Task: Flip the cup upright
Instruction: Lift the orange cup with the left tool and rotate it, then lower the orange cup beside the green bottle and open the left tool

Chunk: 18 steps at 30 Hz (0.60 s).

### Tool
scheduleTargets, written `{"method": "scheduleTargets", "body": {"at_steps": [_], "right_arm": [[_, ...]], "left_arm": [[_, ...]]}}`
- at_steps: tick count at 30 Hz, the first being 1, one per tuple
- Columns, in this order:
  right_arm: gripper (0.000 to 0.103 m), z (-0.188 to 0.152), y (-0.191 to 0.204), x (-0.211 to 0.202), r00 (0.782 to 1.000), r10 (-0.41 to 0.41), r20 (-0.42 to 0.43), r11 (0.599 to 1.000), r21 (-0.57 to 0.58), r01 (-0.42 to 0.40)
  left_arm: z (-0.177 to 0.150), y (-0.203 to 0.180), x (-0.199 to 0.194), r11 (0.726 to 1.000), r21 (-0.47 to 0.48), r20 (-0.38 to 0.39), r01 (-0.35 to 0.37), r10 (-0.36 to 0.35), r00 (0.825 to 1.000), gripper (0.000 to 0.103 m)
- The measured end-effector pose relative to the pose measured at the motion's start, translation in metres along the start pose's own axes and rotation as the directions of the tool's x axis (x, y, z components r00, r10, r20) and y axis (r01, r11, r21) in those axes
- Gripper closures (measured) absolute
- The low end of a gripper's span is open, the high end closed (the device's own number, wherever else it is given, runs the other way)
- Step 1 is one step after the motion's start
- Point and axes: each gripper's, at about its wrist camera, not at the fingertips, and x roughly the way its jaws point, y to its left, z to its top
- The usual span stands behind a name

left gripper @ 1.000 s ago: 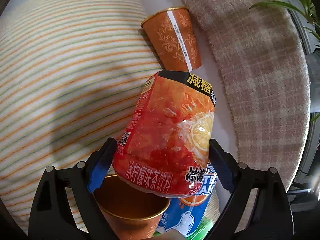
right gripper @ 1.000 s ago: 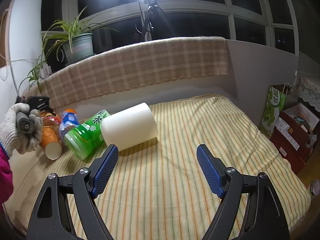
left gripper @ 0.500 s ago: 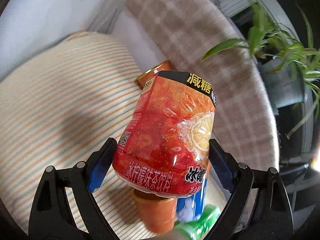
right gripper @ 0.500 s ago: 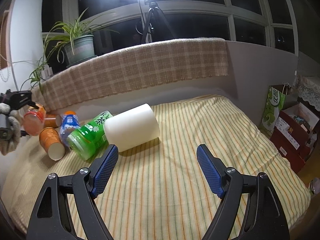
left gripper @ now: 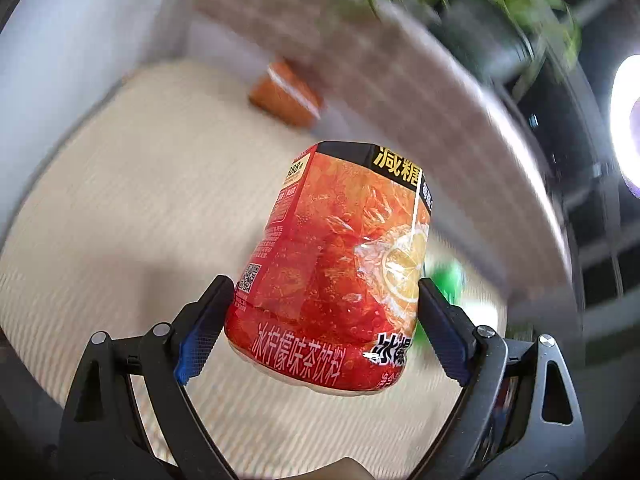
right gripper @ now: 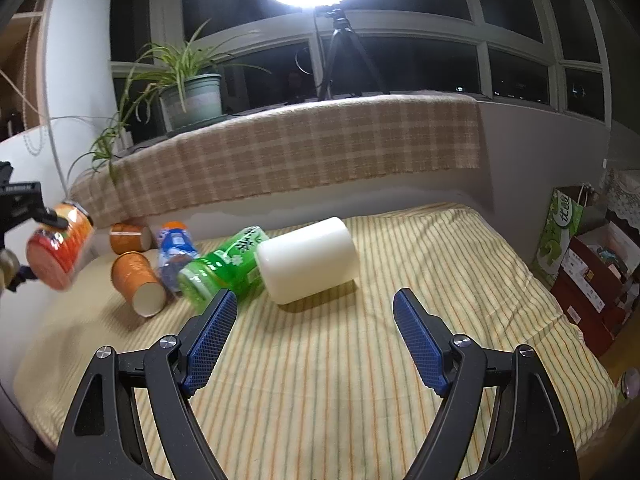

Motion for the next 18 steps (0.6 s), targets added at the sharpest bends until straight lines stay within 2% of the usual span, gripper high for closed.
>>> {"method": "scheduleTargets", "body": {"at_steps": [4, 8, 13, 18], "right_arm": [[0.023, -0.001, 0.003, -0.008, 1.0, 0.017, -0.007, 1.0, -0.008, -0.017], [0.023, -0.004, 0.001, -0.013, 1.0, 0.018, -0.022, 1.0, -0.011, -0.018], [0.023, -0.008, -0.005, -0.016, 0.998, 0.022, -0.058, 1.0, -0.007, -0.022], [0.023, -0.013, -0.006, -0.017, 0.996, 0.021, -0.088, 1.0, -0.015, -0.023]], "left_arm": [[-0.037, -0.019, 0.011, 0.994, 0.111, -0.1, 0.011, 0.0, 0.995, 0.011], [-0.062, -0.032, 0.028, 0.984, 0.174, -0.169, 0.028, 0.002, 0.986, 0.01], [-0.085, -0.043, 0.054, 0.976, 0.215, -0.245, 0.036, 0.018, 0.969, 0.01], [-0.094, -0.052, 0.069, 0.966, 0.25, -0.285, 0.067, 0.008, 0.958, 0.01]]}}
